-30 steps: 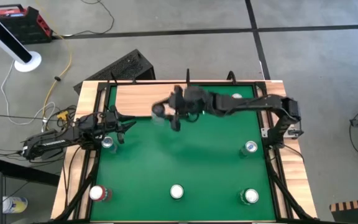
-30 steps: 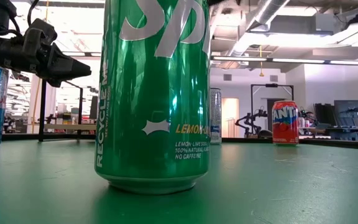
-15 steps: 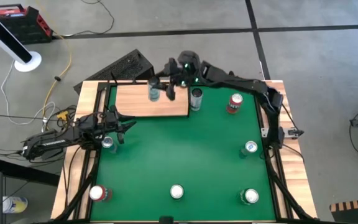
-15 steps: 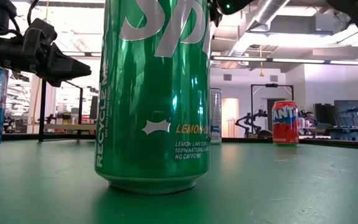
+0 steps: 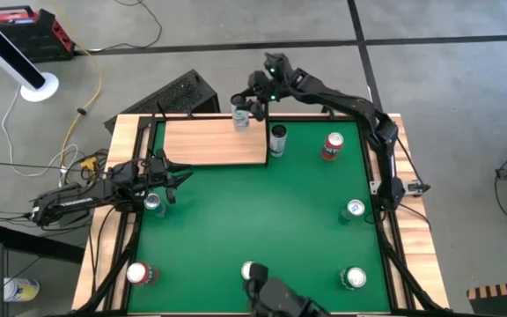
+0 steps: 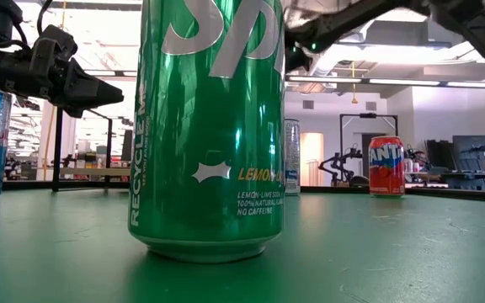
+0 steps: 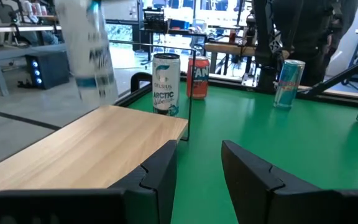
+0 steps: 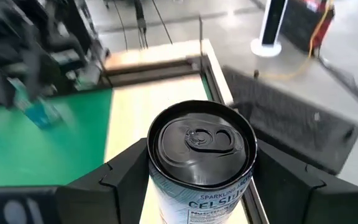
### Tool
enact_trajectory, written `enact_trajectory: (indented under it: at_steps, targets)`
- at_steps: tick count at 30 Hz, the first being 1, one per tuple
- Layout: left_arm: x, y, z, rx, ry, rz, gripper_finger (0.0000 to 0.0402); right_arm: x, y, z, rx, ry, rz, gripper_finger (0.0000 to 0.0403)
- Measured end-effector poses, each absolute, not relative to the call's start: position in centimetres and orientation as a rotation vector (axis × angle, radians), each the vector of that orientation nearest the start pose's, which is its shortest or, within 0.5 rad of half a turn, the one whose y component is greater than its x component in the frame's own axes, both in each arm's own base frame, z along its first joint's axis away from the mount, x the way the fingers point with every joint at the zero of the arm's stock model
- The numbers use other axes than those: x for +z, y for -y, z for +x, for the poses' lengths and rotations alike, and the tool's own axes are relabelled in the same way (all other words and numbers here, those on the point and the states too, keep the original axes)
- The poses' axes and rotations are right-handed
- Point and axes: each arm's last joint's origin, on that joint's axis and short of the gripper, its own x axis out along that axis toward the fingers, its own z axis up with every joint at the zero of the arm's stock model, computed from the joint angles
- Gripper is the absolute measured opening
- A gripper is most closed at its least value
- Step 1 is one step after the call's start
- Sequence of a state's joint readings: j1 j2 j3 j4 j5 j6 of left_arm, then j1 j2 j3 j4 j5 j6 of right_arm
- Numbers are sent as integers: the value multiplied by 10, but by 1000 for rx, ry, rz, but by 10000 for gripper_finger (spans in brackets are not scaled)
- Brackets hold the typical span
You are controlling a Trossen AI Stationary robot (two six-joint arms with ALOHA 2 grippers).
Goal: Place canned beverage on shelf
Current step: Put the bottom white blue soda can on the shelf
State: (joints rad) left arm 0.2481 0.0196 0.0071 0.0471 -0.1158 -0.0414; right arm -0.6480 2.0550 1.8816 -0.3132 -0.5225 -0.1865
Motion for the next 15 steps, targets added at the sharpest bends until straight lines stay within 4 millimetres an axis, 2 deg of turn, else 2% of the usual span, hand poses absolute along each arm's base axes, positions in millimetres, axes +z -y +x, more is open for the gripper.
enact_trajectory:
  at_steps: [9, 15]
  targets:
    - [169, -27, 94, 361, 43, -43, 112, 282, 298, 388, -112, -465, 121, 267]
    - [169, -27, 94, 362, 43, -43, 112, 281, 302, 383, -126, -474, 122, 267]
